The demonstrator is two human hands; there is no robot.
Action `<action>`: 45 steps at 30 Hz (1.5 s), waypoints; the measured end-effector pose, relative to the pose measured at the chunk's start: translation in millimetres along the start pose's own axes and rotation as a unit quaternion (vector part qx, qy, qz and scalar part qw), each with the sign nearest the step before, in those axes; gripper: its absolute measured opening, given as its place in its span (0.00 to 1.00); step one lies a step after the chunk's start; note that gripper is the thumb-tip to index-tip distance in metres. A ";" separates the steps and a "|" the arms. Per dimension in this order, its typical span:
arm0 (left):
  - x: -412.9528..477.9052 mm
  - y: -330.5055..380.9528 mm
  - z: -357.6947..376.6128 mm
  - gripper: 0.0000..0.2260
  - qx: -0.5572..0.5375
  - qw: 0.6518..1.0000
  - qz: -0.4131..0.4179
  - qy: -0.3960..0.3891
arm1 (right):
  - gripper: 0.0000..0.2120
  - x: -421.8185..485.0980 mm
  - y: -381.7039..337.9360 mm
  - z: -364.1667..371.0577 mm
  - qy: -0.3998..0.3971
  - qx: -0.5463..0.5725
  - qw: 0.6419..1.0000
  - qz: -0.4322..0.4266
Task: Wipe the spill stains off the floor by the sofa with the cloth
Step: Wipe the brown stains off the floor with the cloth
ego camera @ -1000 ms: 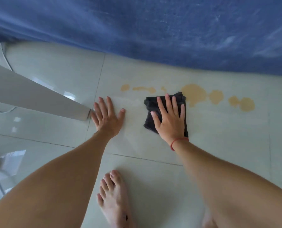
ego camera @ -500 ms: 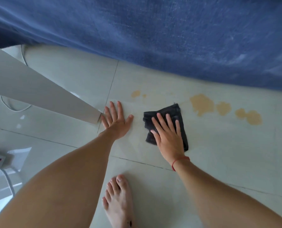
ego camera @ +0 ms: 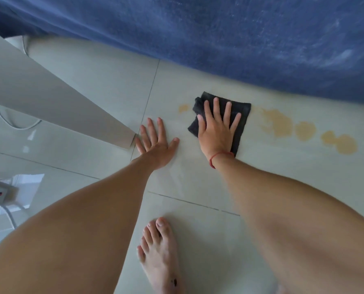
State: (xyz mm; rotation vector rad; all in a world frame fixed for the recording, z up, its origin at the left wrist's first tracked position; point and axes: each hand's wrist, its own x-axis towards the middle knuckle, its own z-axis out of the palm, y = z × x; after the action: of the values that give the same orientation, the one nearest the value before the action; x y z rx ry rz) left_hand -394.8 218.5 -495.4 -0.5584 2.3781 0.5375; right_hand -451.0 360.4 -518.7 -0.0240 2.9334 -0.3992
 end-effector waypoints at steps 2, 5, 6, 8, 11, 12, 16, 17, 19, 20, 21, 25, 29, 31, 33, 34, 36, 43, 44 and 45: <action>-0.9 1.0 -1.1 0.34 0.000 1.000 -0.001 -0.006 | 0.24 -21.5 -2.0 1.8 -0.007 -0.010 0.999 -0.046; -4.1 2.8 -2.7 0.34 -0.003 1.000 -0.009 -0.004 | 0.24 -66.6 9.3 0.8 -0.039 -0.016 0.995 -0.089; -4.6 3.0 -2.6 0.34 -0.006 1.000 -0.009 -0.002 | 0.24 -78.3 19.7 -1.0 -0.043 -0.020 0.994 -0.097; -5.5 2.8 -2.6 0.34 -0.007 1.000 -0.007 0.002 | 0.23 -89.8 48.2 -5.5 -0.038 -0.037 0.993 -0.102; -5.1 2.1 -0.7 0.34 -0.017 1.000 -0.003 0.013 | 0.25 -78.1 83.0 -15.5 -0.025 -0.054 0.996 -0.070; -4.5 2.2 -0.2 0.34 -0.018 1.000 -0.002 0.016 | 0.26 -68.9 85.2 -17.5 -0.019 -0.056 0.997 -0.050; -0.6 1.7 2.0 0.33 -0.015 1.000 -0.004 0.015 | 0.23 -27.1 56.4 -15.6 0.005 -0.003 0.999 0.046; 0.0 1.4 1.6 0.33 -0.013 1.000 -0.003 0.011 | 0.24 -17.0 44.8 -14.2 0.009 0.006 0.998 0.061; 1.0 1.0 1.6 0.33 -0.012 1.000 -0.001 0.003 | 0.24 -1.3 23.1 -10.3 0.008 0.008 0.998 0.063; 0.6 0.3 1.9 0.33 -0.011 1.000 0.000 -0.001 | 0.24 2.6 13.7 -8.4 0.003 0.004 0.999 0.049; -0.8 -0.4 1.3 0.33 -0.012 1.000 0.000 -0.004 | 0.24 4.0 5.1 -7.1 -0.003 -0.001 1.000 0.027; -7.7 4.2 -4.1 0.32 -0.021 1.000 -0.001 -0.005 | 0.23 -3.2 -10.5 -10.7 -0.012 -0.023 0.996 -0.087; -9.2 3.4 -4.6 0.30 -0.025 0.999 0.011 0.019 | 0.24 -37.7 10.7 -10.9 -0.028 -0.048 0.985 -0.164; -9.4 -9.6 2.3 0.29 -0.006 0.998 0.030 0.050 | 0.23 -58.2 34.4 -6.2 -0.039 -0.055 0.984 -0.166; -15.7 -23.0 7.5 0.29 0.019 0.996 0.041 0.075 | 0.23 -67.1 60.9 -10.3 -0.032 -0.067 0.986 -0.148; -18.8 -28.1 9.2 0.28 0.027 0.995 0.044 0.085 | 0.24 -67.3 69.7 -16.2 -0.031 -0.075 0.987 -0.137; -19.9 -33.5 11.0 0.28 0.033 0.994 0.046 0.093 | 0.24 -57.3 75.7 -25.8 -0.034 -0.084 0.990 -0.107; -10.9 -34.1 6.8 0.29 0.046 0.997 0.041 0.047 | 0.23 6.5 -0.8 -15.3 -0.051 -0.012 0.998 -0.022; -9.8 -34.5 6.0 0.29 0.047 0.997 0.042 0.039 | 0.23 12.6 -16.9 -11.6 -0.059 -0.013 0.997 -0.057; -9.0 -34.7 5.4 0.29 0.047 0.997 0.043 0.034 | 0.23 15.7 -30.8 -7.5 -0.068 -0.018 0.993 -0.090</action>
State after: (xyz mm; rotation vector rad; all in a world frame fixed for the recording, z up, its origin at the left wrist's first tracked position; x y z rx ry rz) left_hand -368.1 194.9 -501.5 -0.4417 2.4862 0.4475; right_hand -468.1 332.0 -506.2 -0.3105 2.8117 -0.3558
